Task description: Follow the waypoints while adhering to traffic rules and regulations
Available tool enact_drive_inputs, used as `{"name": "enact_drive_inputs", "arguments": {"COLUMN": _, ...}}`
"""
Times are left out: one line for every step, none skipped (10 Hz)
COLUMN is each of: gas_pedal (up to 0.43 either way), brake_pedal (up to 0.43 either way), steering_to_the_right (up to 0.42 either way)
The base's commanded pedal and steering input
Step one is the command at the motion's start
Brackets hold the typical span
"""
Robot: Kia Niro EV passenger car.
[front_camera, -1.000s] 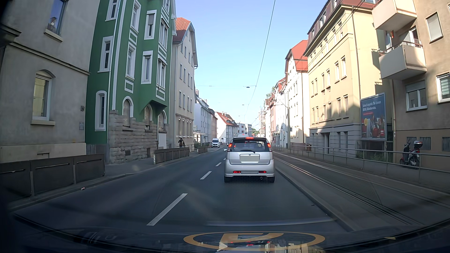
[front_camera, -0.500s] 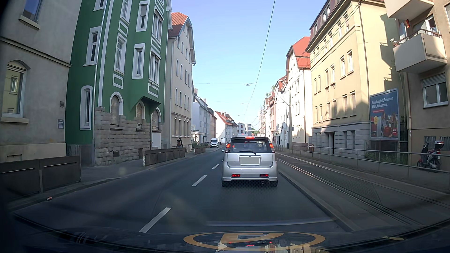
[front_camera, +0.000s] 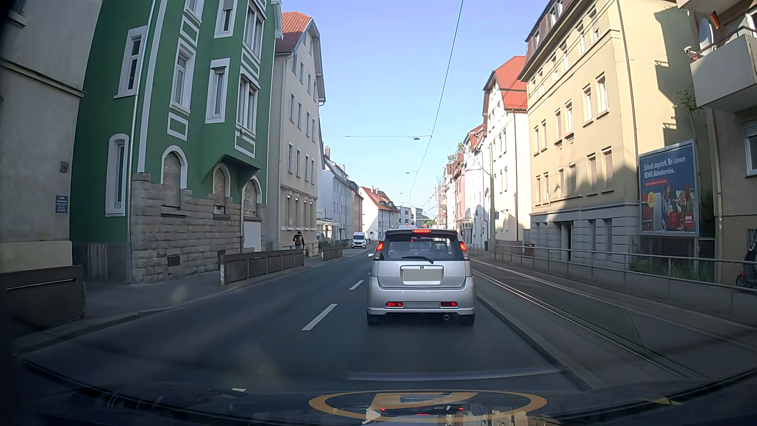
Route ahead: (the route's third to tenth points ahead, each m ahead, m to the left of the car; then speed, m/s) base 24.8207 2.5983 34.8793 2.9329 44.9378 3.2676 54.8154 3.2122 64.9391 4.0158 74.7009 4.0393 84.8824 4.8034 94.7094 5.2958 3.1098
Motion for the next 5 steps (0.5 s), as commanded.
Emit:
{"name": "enact_drive_inputs", "arguments": {"gas_pedal": 0.0, "brake_pedal": 0.177, "steering_to_the_right": 0.004}}
{"name": "enact_drive_inputs", "arguments": {"gas_pedal": 0.0, "brake_pedal": 0.183, "steering_to_the_right": 0.004}}
{"name": "enact_drive_inputs", "arguments": {"gas_pedal": 0.0, "brake_pedal": 0.189, "steering_to_the_right": 0.004}}
{"name": "enact_drive_inputs", "arguments": {"gas_pedal": 0.0, "brake_pedal": 0.195, "steering_to_the_right": 0.004}}
{"name": "enact_drive_inputs", "arguments": {"gas_pedal": 0.0, "brake_pedal": 0.201, "steering_to_the_right": 0.004}}
